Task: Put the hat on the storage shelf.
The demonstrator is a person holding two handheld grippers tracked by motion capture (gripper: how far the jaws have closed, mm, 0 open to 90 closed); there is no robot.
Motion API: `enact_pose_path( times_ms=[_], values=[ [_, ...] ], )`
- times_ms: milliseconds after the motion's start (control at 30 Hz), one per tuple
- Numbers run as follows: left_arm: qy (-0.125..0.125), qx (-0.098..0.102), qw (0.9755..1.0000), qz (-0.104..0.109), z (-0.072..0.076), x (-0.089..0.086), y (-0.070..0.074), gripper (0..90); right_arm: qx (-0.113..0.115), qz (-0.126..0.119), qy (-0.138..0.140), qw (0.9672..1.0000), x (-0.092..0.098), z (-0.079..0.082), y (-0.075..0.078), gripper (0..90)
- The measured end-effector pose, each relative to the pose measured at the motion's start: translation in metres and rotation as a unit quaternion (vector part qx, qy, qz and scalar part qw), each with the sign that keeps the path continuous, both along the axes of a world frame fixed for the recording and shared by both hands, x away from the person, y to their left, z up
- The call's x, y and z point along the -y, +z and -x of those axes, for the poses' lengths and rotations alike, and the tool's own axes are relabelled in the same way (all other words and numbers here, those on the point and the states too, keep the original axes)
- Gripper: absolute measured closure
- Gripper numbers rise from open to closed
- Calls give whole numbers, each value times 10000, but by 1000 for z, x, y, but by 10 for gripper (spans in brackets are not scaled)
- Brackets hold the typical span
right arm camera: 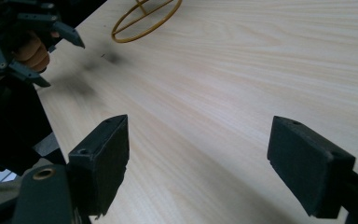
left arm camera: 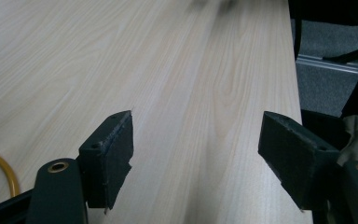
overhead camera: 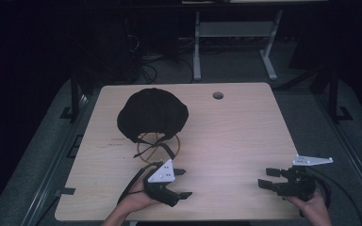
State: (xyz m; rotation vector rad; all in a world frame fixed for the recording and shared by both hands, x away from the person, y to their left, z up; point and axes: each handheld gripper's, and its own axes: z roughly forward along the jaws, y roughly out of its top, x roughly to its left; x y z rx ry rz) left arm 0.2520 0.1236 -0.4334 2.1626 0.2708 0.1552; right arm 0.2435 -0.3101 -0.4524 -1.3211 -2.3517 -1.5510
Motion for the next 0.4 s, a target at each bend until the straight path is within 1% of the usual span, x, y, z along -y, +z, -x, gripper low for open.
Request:
enact_pose_path(
  times_ms=[67,100,167,267,333,367,400],
  values=[
    [-12,27,10000,-31,0,1,1,265,27,-17,-21,10000,-2,5,0,194],
    [2,33,10000,-15,0,1,1,265,20,-15,-28,10000,-3,7,-1,192],
    [19,31,10000,-12,0,0,1,265,89,39,-29,9999,-6,11,-2,193],
    [54,73,9999,-68,1,1,1,265,63,-122,18,9999,-11,20,-5,193],
    [94,93,9998,-122,1,3,1,266,151,-46,73,9998,-16,26,-6,192],
    [75,109,9998,-148,1,3,1,266,156,-37,75,9998,-18,28,-6,187],
    [67,105,9998,-157,1,4,1,266,160,-97,70,9998,-19,29,-8,184]
  ],
)
